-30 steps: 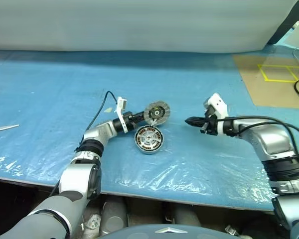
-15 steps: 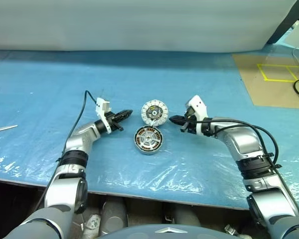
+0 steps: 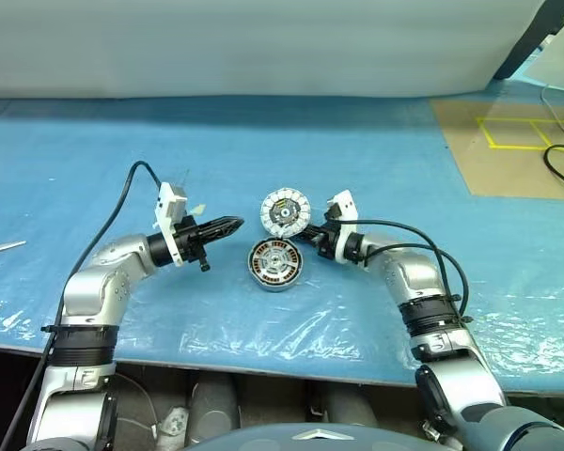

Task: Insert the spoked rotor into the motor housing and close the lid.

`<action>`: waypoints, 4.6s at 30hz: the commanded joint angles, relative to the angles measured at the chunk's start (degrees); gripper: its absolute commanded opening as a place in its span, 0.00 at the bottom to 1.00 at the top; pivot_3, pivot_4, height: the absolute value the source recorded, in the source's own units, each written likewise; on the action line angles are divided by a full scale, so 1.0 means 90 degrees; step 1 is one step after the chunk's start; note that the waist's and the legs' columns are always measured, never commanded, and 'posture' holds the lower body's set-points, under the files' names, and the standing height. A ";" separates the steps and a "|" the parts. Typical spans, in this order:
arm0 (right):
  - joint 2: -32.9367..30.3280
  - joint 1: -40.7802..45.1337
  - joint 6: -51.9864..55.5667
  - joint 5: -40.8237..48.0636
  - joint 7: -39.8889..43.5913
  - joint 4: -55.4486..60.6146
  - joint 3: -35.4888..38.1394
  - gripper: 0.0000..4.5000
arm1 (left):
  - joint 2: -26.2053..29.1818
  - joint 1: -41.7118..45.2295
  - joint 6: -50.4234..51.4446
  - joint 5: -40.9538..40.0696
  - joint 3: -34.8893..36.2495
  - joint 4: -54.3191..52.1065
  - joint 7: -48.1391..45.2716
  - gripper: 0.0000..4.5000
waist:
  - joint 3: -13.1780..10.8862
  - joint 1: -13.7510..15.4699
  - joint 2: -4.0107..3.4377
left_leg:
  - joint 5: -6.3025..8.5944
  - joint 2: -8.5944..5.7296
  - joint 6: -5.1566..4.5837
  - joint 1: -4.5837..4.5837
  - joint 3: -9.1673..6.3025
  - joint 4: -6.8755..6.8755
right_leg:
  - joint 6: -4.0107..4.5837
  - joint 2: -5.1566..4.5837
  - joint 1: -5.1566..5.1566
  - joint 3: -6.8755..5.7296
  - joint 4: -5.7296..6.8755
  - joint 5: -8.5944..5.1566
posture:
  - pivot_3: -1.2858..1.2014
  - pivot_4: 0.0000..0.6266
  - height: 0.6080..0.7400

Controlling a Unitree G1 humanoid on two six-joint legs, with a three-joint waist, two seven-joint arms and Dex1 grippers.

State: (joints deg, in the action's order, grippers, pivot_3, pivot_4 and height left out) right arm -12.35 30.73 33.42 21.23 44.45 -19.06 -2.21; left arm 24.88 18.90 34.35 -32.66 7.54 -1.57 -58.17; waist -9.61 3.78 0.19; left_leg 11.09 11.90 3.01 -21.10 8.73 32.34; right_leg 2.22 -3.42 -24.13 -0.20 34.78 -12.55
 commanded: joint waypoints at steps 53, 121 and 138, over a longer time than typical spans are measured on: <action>-0.0794 0.1072 0.3208 0.3414 0.0472 0.3082 0.1552 0.00 | -0.1258 0.2543 -0.2908 0.0895 0.0354 0.5525 0.0498 0.00 | 0.0000 0.0075 0.0004 | -0.0013 -0.0005 -0.0019 0.0002 -0.0006 0.0015 | -0.0002 0.0002 0.0005 0.0006 0.0010 0.0003 | 0.52 0.24 1.00; -0.1055 -0.0176 -0.2124 -0.1395 0.0952 0.1764 -0.2130 0.99 | -0.0127 -0.2780 -0.3437 0.1465 -0.0292 -0.1340 0.1215 0.00 | 0.0000 -0.0144 0.0002 | 0.0002 0.0008 -0.0001 0.0003 0.0002 0.0012 | -0.0003 0.0012 -0.0002 0.0011 0.0006 0.0001 | 0.52 0.24 1.00; -0.0890 -0.0242 -0.2138 -0.1634 0.1299 0.1495 -0.2245 0.86 | 0.0014 -0.2935 -0.4336 0.1826 -0.0526 -0.0638 0.1073 0.00 | 0.0002 -0.0154 0.0003 | 0.0011 0.0008 -0.0018 0.0014 0.0002 0.0024 | -0.0002 0.0011 0.0004 0.0015 0.0020 0.0001 | 0.52 0.24 1.00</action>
State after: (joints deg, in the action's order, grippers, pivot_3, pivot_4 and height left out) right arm -20.54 28.09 14.37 7.31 56.09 -5.33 -21.97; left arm 24.77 -7.00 -1.96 -17.37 3.52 -8.10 -47.99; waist -9.59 2.39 0.22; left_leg 11.19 11.97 2.85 -20.96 8.75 32.56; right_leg 2.20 -3.32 -24.09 -0.06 34.97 -12.54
